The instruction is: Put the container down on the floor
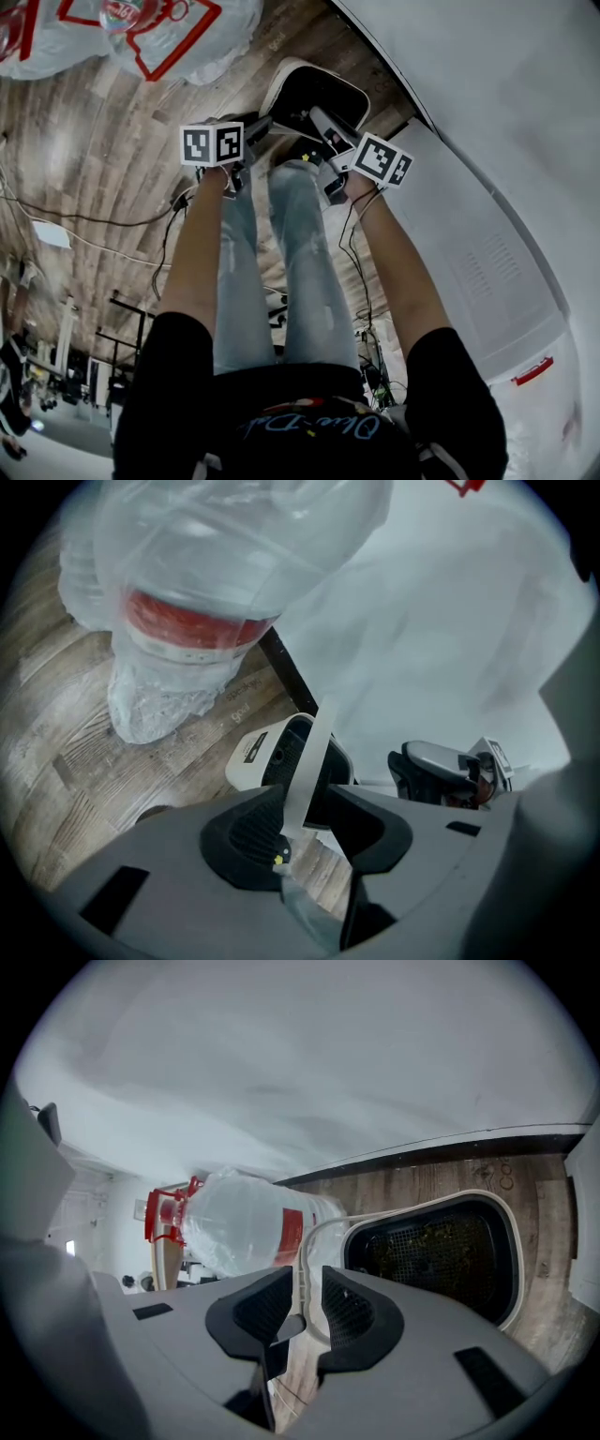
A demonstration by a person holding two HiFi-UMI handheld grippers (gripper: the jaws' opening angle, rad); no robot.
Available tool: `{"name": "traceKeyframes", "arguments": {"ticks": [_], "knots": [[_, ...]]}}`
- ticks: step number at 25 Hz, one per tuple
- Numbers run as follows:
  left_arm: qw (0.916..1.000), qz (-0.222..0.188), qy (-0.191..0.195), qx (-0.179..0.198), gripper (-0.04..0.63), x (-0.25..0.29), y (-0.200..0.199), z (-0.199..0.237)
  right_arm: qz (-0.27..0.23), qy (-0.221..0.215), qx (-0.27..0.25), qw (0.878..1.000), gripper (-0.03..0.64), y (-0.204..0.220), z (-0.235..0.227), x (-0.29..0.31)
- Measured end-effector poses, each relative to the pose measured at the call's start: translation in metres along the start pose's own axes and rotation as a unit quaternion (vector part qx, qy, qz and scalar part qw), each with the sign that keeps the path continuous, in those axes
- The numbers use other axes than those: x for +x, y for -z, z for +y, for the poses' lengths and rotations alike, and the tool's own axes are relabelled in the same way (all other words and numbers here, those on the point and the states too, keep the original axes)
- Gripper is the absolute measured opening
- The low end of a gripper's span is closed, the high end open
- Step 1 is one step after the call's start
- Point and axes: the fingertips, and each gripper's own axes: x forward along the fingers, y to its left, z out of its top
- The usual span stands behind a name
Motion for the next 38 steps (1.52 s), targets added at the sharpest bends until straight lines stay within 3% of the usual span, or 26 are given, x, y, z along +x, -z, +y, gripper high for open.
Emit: {"name": "traceKeyframes", "arguments": {"ticks": [4, 7, 10, 26, 29, 33, 38], "knots": [[0.9991, -0.011, -0.022, -0.035, 0.137, -0.006, 0.002, 0.014, 0.004, -0.011, -0.002, 1.000, 0.068, 0.004, 0.004, 0.000], [0.9980, -0.015, -0.012, -0.061, 0.135, -0.009, 0.007, 0.013, -0.002, -0.014, 0.002, 1.000, 0.051, 0.004, 0.004, -0.004], [0.9978, -0.020, -0.009, -0.062, 0.131, -0.013, 0.007, 0.011, -0.008, -0.015, 0.003, 1.000, 0.037, 0.003, 0.006, -0.006], [0.9971, -0.057, 0.035, 0.036, 0.008, -0.045, -0.020, -0.044, -0.035, 0.008, -0.005, 0.999, 0.000, 0.001, 0.028, -0.030], [0.9946, -0.076, 0.045, 0.054, 0.005, -0.058, -0.026, -0.059, -0.053, 0.012, -0.003, 0.999, 0.000, -0.001, 0.038, -0.041], [0.9880, -0.107, 0.057, 0.095, 0.005, -0.077, -0.032, -0.087, -0.087, 0.002, 0.039, 0.995, 0.000, -0.005, 0.058, -0.060], [0.9802, -0.101, 0.094, 0.142, 0.005, -0.094, -0.026, -0.135, -0.135, -0.015, 0.065, 0.989, 0.000, -0.011, 0.085, -0.091]]}}
